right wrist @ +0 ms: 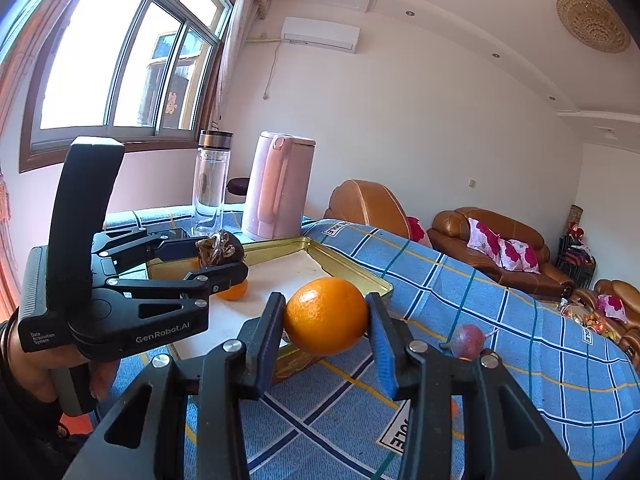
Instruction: Organize fruits
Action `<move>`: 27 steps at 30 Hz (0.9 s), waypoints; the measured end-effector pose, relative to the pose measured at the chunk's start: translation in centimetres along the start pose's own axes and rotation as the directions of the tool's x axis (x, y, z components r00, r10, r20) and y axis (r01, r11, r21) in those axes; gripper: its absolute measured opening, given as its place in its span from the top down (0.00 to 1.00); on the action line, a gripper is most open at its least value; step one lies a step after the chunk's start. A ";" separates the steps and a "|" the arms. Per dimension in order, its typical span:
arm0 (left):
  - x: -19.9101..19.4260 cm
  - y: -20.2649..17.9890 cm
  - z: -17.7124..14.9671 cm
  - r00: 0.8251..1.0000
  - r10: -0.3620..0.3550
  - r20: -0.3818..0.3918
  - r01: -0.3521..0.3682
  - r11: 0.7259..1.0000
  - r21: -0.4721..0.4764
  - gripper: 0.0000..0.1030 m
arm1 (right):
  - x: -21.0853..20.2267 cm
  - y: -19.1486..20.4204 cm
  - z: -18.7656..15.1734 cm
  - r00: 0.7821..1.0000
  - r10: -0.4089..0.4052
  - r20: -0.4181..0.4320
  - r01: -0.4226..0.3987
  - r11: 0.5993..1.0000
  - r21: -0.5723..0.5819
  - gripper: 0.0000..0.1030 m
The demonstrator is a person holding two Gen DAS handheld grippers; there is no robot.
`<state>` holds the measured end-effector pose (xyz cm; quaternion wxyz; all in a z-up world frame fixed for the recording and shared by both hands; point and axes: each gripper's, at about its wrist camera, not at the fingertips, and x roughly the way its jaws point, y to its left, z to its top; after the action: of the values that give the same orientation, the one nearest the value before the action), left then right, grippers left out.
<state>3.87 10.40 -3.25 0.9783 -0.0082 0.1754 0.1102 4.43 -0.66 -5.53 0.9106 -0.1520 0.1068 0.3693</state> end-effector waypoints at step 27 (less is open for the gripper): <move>3.7 5.3 -0.8 0.979 0.126 -0.158 -0.124 0.992 0.024 0.53 | 8.1 4.0 1.5 0.985 0.130 -0.116 -0.133 0.991 -0.018 0.58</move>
<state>5.84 16.33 -5.17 0.9523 0.0009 0.2538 0.1694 7.46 7.78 -7.39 0.8745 -0.1772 0.1641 0.4206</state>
